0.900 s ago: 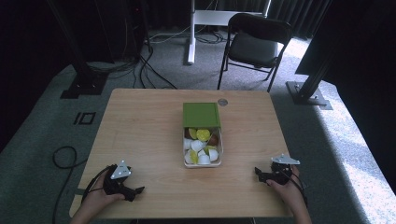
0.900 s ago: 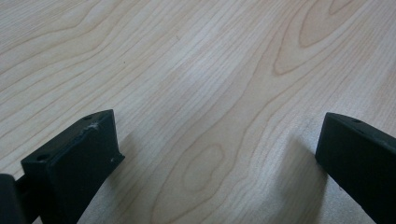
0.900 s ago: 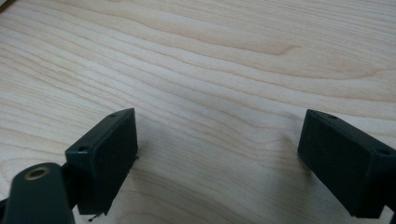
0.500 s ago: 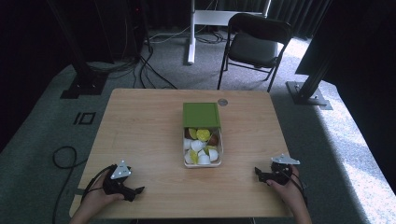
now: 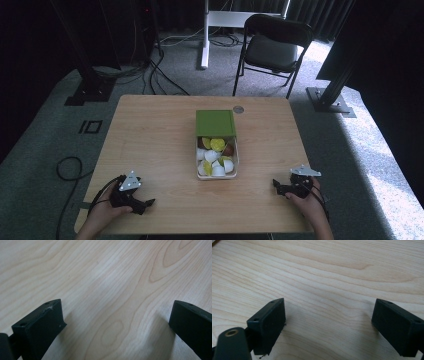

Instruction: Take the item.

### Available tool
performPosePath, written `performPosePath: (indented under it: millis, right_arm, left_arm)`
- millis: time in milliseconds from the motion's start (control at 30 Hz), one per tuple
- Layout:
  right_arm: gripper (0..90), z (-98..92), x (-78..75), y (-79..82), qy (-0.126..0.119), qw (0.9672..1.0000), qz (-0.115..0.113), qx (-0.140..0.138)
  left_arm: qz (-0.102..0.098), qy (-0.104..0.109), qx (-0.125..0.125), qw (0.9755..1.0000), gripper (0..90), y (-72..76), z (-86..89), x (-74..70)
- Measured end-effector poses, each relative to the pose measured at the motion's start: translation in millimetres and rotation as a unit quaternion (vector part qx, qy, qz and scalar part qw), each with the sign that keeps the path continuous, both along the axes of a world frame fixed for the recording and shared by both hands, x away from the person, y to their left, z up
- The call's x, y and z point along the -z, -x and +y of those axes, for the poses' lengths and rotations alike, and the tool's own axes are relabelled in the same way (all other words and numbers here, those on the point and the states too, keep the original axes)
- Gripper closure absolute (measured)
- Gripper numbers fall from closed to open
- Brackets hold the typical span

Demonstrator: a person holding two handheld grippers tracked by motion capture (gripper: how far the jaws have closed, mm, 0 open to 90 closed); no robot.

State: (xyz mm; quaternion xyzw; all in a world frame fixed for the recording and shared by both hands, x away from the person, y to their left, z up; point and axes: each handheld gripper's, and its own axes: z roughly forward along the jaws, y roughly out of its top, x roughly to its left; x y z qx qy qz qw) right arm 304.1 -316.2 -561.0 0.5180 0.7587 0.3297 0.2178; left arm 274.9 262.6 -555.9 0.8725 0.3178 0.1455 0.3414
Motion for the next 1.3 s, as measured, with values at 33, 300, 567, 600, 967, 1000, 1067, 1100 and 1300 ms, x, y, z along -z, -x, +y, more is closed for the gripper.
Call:
performPosePath:
  millis: [33, 300, 567, 600, 967, 1000, 1067, 1100, 1300]
  right_arm:
    - [11.7, 0.0, 0.0, 0.0, 0.0, 1.0, 0.0, 0.0]
    - [11.7, 0.0, 0.0, 0.0, 0.0, 1.0, 0.0, 0.0]
    - [11.7, 0.0, 0.0, 0.0, 0.0, 1.0, 0.0, 0.0]
    - [11.7, 0.0, 0.0, 0.0, 0.0, 1.0, 0.0, 0.0]
    - [11.7, 0.1, -0.2, 0.0, -0.001, 1.0, 0.001, 0.001]
    - [11.7, 0.1, -0.2, 0.0, -0.001, 1.0, 0.001, 0.001]
    - [11.7, 0.1, -0.2, 0.1, 0.0, 1.0, 0.001, 0.001]
    - [11.7, 0.1, -0.2, 0.1, -0.001, 1.0, 0.001, 0.001]
    - [11.7, 0.1, -0.1, 0.1, -0.001, 1.0, 0.001, 0.001]
  left_arm:
    - [0.0, 0.0, 0.0, 1.0, 0.6, 0.0, 0.0, 0.0]
    - [-0.036, 0.019, -0.014, 0.9991, 8.0, -7.2, 1.6, -15.6]
    - [-0.059, 0.023, -0.017, 0.9979, 8.0, -13.0, -1.6, -44.4]
    - [-0.059, 0.023, -0.017, 0.9979, 8.0, -13.0, -1.6, -44.4]
    - [-0.079, 0.015, -0.008, 0.9968, 8.0, -26.7, -19.0, -72.9]
    - [-0.079, 0.014, -0.004, 0.9968, 8.0, -27.7, -21.6, -75.0]
    - [-0.079, 0.019, 0.002, 0.9967, 8.0, -29.6, -27.0, -78.8]
    - [-0.08, 0.02, 0.005, 0.9966, 8.0, -30.6, -29.8, -80.8]
    - [-0.088, 0.021, 0.02, 0.9957, 8.0, -38.3, -47.6, -94.0]
